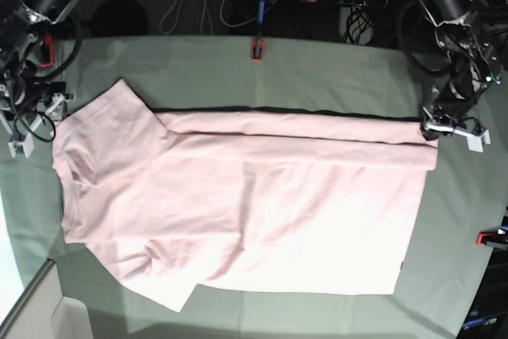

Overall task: Layout the t-shirt on the table in an organized manner, then fold the t-shirt properly
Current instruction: 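Release the folded edge and open both grippers, then grasp the folded edge corners with the right and left grippers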

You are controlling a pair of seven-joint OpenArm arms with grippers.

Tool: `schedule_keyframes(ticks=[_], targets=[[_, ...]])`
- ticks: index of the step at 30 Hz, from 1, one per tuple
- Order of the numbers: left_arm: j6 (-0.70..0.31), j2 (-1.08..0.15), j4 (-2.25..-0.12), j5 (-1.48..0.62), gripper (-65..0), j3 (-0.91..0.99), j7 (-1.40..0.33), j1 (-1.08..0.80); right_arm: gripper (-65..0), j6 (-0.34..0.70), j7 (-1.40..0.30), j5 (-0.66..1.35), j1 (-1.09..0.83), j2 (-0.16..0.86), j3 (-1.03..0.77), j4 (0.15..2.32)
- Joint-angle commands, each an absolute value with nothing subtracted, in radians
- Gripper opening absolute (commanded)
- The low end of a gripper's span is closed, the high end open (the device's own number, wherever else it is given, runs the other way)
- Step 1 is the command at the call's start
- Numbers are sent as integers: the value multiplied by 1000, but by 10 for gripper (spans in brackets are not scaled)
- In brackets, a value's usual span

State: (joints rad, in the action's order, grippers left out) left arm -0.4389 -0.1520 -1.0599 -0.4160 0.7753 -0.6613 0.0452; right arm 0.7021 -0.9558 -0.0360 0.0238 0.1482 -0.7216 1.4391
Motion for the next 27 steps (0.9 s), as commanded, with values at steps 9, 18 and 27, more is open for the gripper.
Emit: schedule_keyframes(ticks=[9, 18, 27], targets=[[-446, -182, -1078, -435, -649, 780, -648, 53, -231, 698, -941, -25, 31, 82, -722, 1454], [-446, -183, -1078, -435, -649, 780, -648, 53, -233, 698, -941, -27, 38, 50, -722, 1391], [-446, -183, -1076, -435, -649, 780, -648, 53, -253, 698, -941, -24, 36, 50, -725, 1342]])
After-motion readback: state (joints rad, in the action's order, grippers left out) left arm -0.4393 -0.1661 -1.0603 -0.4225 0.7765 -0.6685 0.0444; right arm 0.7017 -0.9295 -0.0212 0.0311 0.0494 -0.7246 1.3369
